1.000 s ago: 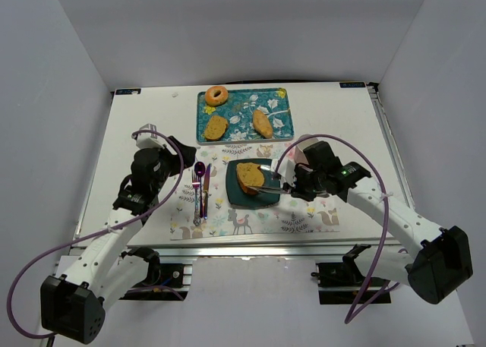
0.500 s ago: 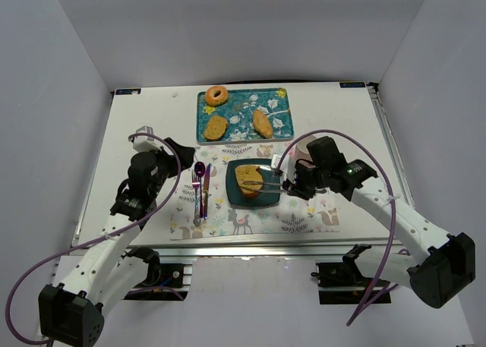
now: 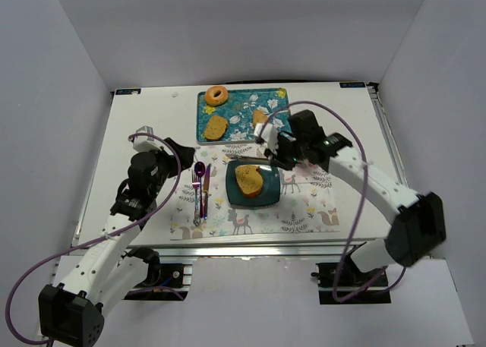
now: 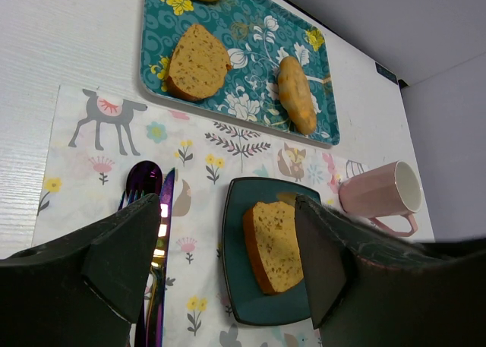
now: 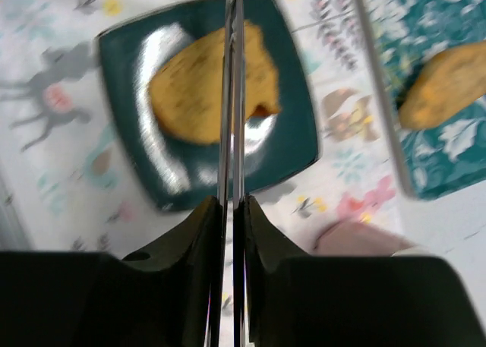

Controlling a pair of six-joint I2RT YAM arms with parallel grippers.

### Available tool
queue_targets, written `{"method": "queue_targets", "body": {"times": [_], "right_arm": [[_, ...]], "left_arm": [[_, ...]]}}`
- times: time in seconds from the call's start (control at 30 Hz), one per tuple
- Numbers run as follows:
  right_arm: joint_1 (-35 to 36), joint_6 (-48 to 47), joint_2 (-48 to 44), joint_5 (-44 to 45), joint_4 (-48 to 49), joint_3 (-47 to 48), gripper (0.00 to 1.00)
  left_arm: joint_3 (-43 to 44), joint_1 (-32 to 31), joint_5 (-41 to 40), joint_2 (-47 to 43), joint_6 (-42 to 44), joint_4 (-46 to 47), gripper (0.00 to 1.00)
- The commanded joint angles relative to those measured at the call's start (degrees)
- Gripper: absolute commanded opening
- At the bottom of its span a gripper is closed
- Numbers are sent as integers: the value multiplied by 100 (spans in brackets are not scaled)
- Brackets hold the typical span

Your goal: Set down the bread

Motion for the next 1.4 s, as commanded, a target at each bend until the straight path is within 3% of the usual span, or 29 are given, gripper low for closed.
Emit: {"method": "queue_targets", "body": {"times": [0.0,0.07,0.17,0.33,0.43,0.97,1.37], "right_arm": [[-3,817,767,366,717,1206,19],[-29,1399,1532,332,533,1806,17],[-73,2629,2166,314,522,2511,22],[-239,4623,2745,481,1040,2696,37],[-371,5205,2992,86,1146,2802,43],[-917,6693,3854,-1171,1621,2995,45],[-925,7299,4311,-1532,1858,3119,45]], "left_arm": [[37,-4,-15,-90,-39,-51,80],[37,-4,-41,-125,-47,-95,80],[19,-4,-85,-222,-82,-157,80],[72,-4,-112,-275,-91,-349,80],[81,-4,-112,-284,-153,-368,80],[151,-4,-217,15,-293,-297,79],[265,-13,-235,261,-258,-324,79]]}}
